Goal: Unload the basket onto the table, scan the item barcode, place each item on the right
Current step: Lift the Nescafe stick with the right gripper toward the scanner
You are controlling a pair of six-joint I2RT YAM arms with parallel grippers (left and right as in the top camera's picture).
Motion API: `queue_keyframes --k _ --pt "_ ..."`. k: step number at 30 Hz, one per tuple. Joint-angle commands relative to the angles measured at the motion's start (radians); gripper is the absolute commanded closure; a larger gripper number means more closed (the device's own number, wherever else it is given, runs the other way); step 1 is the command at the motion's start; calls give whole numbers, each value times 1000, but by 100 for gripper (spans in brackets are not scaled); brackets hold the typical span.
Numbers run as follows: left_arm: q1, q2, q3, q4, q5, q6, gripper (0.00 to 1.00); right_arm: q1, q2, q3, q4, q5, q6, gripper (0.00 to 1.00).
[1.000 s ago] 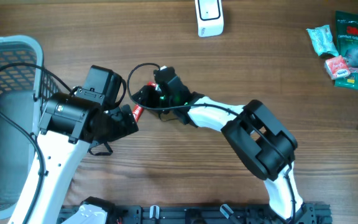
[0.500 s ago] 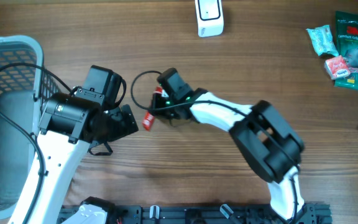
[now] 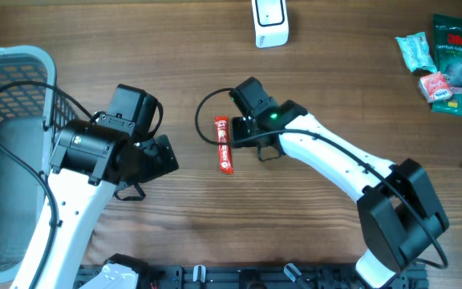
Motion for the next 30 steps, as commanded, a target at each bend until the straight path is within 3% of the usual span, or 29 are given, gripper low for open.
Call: queue_keyframes --k 1,5,12,16,18,20,25,30 --pt "3 -7 2 -1 4 16 0 51 58 -3 63 21 -17 40" --pt "3 -7 2 -1 4 16 0 109 166 -2 153 21 -15 39" --pt "3 -7 2 -1 4 16 0 118 196 4 143 77 39 40" --pt "3 -7 2 -1 4 16 0 119 235 5 136 100 39 59" --pt "3 -7 2 -1 4 16 0 119 237 16 104 98 38 74" --pt "3 -7 2 -1 4 16 0 119 237 45 35 96 74 95" --pt "3 -7 2 -1 4 16 0 82 200 121 -119 -5 92 96" --pt "3 -7 2 -1 4 16 0 -27 43 127 -218 -282 58 96"
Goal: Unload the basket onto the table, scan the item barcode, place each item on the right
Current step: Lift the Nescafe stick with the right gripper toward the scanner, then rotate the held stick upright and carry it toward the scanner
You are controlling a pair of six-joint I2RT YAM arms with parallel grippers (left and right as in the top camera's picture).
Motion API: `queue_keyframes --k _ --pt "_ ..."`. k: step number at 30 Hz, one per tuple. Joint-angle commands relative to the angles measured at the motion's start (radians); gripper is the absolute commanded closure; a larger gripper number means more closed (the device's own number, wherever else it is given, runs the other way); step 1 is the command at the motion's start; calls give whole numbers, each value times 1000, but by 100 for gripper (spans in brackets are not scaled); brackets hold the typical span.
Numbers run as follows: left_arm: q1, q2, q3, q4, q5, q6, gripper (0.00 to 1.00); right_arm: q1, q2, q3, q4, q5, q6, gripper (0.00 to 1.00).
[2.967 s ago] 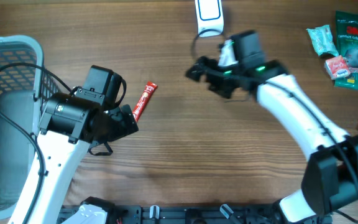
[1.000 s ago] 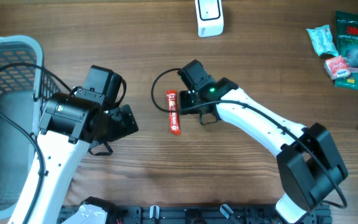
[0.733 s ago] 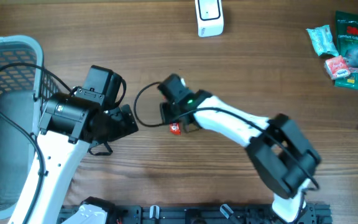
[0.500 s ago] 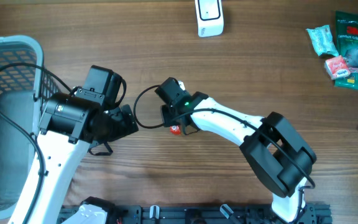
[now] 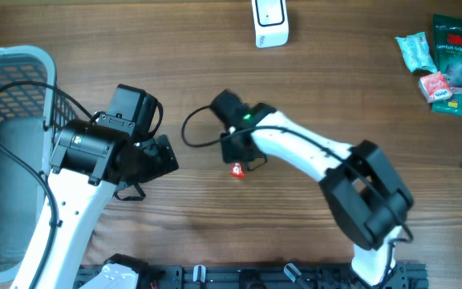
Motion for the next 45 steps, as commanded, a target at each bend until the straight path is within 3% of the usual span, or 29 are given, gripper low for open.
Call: queue_keyframes --k 1,7,17,21,29,39,43,45 --pt "3 -7 2 0 4 16 0 -93 -146 26 -76 -248 -6 95" --pt "3 -7 2 0 4 16 0 -213 -214 26 -299 -648 45 96" --pt "3 -7 2 0 4 16 0 -277 -214 26 -587 -874 150 96" --pt "3 -7 2 0 4 16 0 -314 -214 26 -672 -1019 151 96" --pt "3 -7 2 0 4 16 0 -330 -214 26 -678 -1313 159 96" --pt "3 -7 2 0 4 16 0 -330 -214 26 -636 -1346 628 96" --pt "3 -7 2 0 4 16 0 -351 -213 26 -357 -1304 893 96" --pt "3 -7 2 0 4 16 0 -352 -213 26 -298 -1279 1020 96"
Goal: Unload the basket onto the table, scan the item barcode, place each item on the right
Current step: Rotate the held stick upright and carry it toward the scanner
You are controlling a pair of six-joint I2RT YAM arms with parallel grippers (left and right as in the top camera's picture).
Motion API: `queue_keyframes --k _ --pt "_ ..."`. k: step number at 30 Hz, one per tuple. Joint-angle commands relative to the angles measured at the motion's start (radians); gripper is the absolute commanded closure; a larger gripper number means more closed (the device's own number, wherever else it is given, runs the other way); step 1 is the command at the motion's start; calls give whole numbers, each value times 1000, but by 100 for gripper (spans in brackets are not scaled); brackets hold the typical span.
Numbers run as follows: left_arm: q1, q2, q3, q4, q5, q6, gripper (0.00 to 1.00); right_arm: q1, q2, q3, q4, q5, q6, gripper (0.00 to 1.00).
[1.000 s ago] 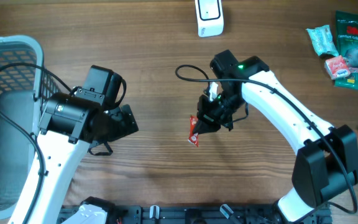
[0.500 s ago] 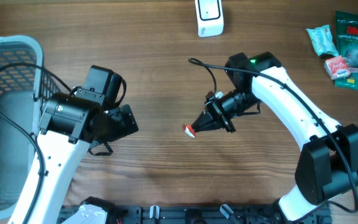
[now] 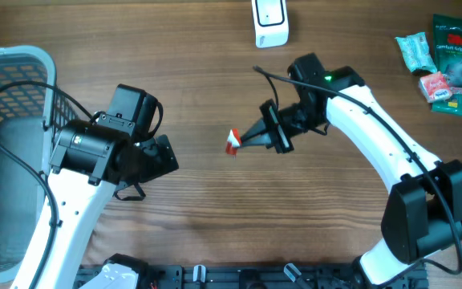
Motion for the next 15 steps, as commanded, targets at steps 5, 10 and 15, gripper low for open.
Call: queue_keyframes --k 5,10,15 --pt "3 -7 2 -1 4 16 0 -40 -8 10 90 84 502 96" --pt "3 -7 2 -1 4 16 0 -58 -8 7 91 131 712 96" --pt "3 -7 2 -1 4 16 0 -92 -6 6 74 139 712 96"
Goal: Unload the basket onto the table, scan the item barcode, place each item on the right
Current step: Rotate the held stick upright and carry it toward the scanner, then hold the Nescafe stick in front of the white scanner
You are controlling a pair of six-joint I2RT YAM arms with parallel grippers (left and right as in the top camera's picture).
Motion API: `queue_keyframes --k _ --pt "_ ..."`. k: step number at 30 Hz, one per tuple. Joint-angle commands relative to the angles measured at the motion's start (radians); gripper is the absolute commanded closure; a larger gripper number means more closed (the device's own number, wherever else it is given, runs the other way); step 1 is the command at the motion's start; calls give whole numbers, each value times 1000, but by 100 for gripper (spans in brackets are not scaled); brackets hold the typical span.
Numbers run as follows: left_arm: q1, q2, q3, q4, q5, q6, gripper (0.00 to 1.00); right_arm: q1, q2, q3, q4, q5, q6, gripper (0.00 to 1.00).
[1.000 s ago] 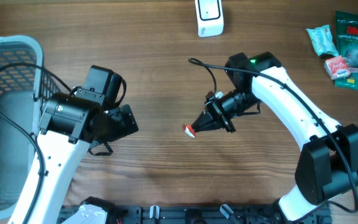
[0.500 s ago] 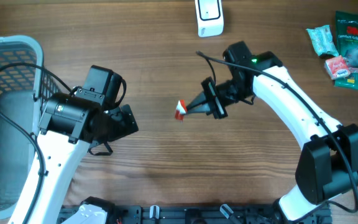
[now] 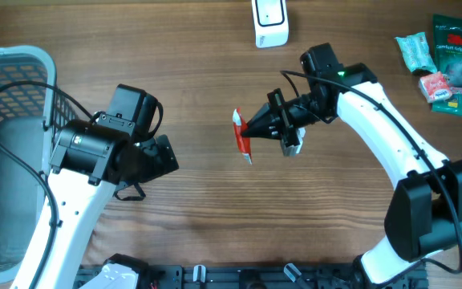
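A red snack bar (image 3: pixel 241 136) hangs above the middle of the table, and my right gripper (image 3: pixel 252 132) is shut on its right edge, fingers pointing left. The bar stands tilted, its lower end toward the table's front. The white barcode scanner (image 3: pixel 269 22) stands at the far edge, beyond the bar. My left gripper (image 3: pixel 167 157) rests low at the left, by the basket; its fingers are too dark to judge.
A grey mesh basket (image 3: pixel 10 152) fills the left side. At the far right lie a green glove packet (image 3: pixel 460 67), a pale blue packet (image 3: pixel 415 50), a pink packet (image 3: pixel 437 85) and a green object at the edge.
My right gripper, still holding the bar, has shifted slightly right and toward the far side. The bar shows more of its length now. The left arm has not moved.
The red bar lay flat at the table's middle with my right gripper beside it. A second later the gripper was over it, the bar mostly covered. Then the bar was lifted at the gripper's tips, and now it is held a little nearer the scanner.
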Motion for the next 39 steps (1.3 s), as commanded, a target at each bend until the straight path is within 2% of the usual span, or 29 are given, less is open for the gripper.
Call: queue_keyframes --k 1,19,23,27,29,30,31,33,36,39 --pt "3 -7 2 -1 5 16 0 -27 -6 6 -25 20 59 95" --pt "3 -7 2 0 5 16 0 -116 -6 6 -68 -6 59 96" --pt "3 -7 2 0 5 16 0 -116 -6 6 -70 21 -7 96" --pt "3 -7 2 0 5 16 0 -116 -6 6 -164 143 -209 96" --pt "3 -7 2 0 5 16 0 -116 -6 6 -129 176 -390 96" --pt "3 -7 2 0 5 16 0 -116 -6 6 -57 209 -593 96" --pt "3 -7 2 0 5 16 0 -116 -6 6 9 219 -725 96" --pt "3 -7 2 0 5 16 0 -120 -6 6 172 216 -904 96" --pt "3 -7 2 0 5 16 0 -129 -6 6 405 238 -984 96" --pt "3 -7 2 0 5 16 0 -131 -6 6 558 386 -987 95"
